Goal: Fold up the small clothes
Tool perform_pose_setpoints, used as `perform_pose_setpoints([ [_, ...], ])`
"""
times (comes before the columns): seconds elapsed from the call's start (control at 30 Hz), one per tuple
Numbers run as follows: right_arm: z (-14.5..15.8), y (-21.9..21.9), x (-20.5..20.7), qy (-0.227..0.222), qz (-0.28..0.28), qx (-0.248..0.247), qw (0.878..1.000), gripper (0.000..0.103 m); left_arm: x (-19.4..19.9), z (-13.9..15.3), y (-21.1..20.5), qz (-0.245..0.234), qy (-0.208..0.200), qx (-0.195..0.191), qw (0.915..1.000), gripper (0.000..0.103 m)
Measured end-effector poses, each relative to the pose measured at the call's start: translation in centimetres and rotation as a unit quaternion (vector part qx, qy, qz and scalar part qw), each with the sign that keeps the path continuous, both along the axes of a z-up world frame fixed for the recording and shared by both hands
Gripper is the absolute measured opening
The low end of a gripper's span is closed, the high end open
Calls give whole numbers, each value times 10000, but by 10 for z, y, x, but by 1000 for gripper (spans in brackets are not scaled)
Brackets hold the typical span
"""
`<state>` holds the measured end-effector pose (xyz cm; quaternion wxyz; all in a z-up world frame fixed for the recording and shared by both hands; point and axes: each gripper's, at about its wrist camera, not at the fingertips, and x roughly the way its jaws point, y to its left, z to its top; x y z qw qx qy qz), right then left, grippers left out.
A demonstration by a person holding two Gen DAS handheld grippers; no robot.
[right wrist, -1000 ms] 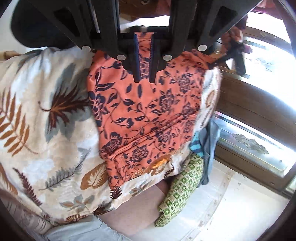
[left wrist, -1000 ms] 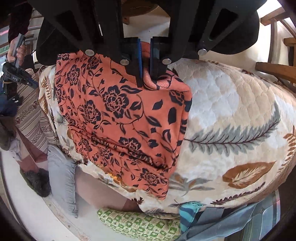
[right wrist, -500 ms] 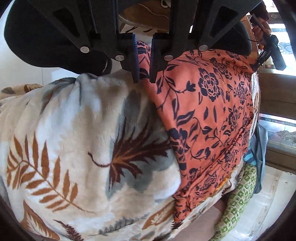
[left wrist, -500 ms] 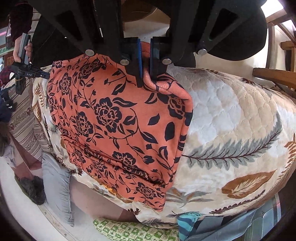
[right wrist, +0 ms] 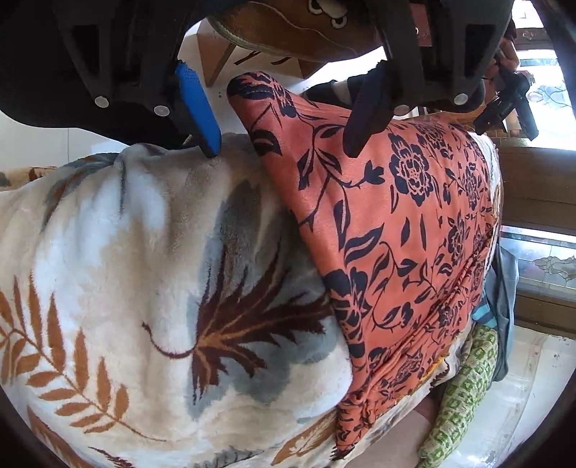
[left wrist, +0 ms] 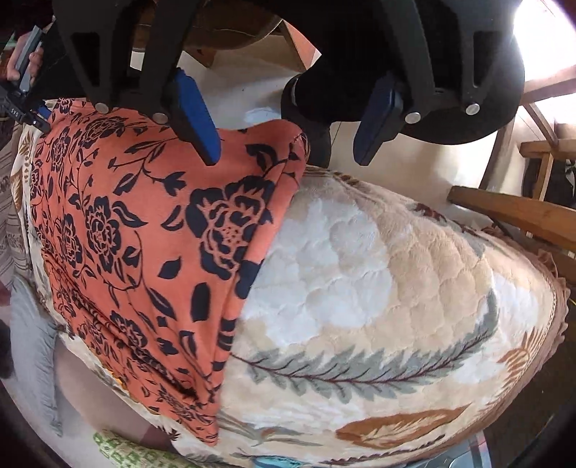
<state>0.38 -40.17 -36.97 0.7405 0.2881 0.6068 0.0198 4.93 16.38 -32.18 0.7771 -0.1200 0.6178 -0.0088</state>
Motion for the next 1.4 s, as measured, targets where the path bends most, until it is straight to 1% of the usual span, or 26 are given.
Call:
perform_pose_setpoints([
  [0.13, -10, 7, 4, 84, 10, 5, 10000, 74, -1, -22, 18, 228, 220, 91, 9995, 80],
  [0.2, -13, 9, 3, 99, 23, 56, 9999, 74, 1, -26, 13, 31, 182, 138, 9997, 80],
  [0.23, -14, 11, 3, 132, 64, 92, 9998, 73, 2, -29, 8, -104, 232, 81, 9996, 80],
  [0.3, -17, 18, 2, 236, 211, 258, 9992, 54, 5, -34, -2, -295, 301, -74, 9991, 80],
  [0.33, -17, 23, 1, 246, 312, 234, 9989, 40, 5, -36, -6, -392, 280, -80, 9988, 80],
  [0.37, -13, 29, 1, 193, 418, 44, 9989, 38, 8, -38, -12, -510, 233, -24, 9984, 80],
  [0.4, -10, 35, 0, 139, 531, -75, 9985, 36, 10, -39, -19, -603, 174, 112, 9980, 80],
  [0.43, -8, 39, -1, 83, 594, -19, 9982, 24, 12, -40, -22, -653, 97, 265, 9975, 80],
  [0.5, -3, 41, -3, 51, 604, -30, 9982, 21, 13, -42, -25, -721, -38, 384, 9967, 80],
  [0.53, -1, 41, -4, 17, 632, -52, 9980, 17, 13, -42, -27, -749, -99, 363, 9965, 76],
  [0.57, 1, 41, -5, -37, 635, -36, 9980, 13, 12, -41, -28, -792, -142, 285, 9964, 64],
  [0.6, 4, 39, -6, -96, 604, 31, 9981, 12, 12, -41, -30, -845, -153, 147, 9962, 55],
  [0.63, 6, 39, -7, -138, 559, 113, 9983, 11, 12, -42, -34, -909, -144, 28, 9958, 37],
  [0.67, 7, 38, -7, -156, 522, 183, 9983, 11, 10, -42, -39, -979, -147, 66, 9951, 30],
  [0.7, 9, 37, -10, -163, 495, 231, 9984, 11, 9, -42, -43, -1049, -155, 180, 9942, 21],
  [0.73, 10, 36, -11, -174, 485, 261, 9983, 11, 8, -41, -45, -1071, -177, 174, 9939, 13],
  [0.77, 12, 37, -11, -202, 485, 274, 9982, 11, 7, -39, -45, -1042, -193, 107, 9943, 9],
  [0.83, 19, 36, -12, -306, 520, 335, 9976, 10, 4, -34, -41, -972, -218, -83, 9950, 7],
  [0.93, 34, 37, -15, -550, 574, 500, 9956, 10, -3, -20, -35, -1033, -325, -277, 9937, 6],
  [1.1, 62, 37, -11, -1051, 614, 1065, 9868, 10, -3, 14, -34, -1151, -567, -732, 9890, 6],
  [1.23, 82, 43, 1, -1476, 578, 1549, 9751, 10, 11, 51, -40, -1273, -855, -1111, 9819, 6],
  [1.4, 99, 35, 25, -1840, 405, 1843, 9646, 10, 48, 85, -44, -1362, -1113, -1470, 9734, 6],
])
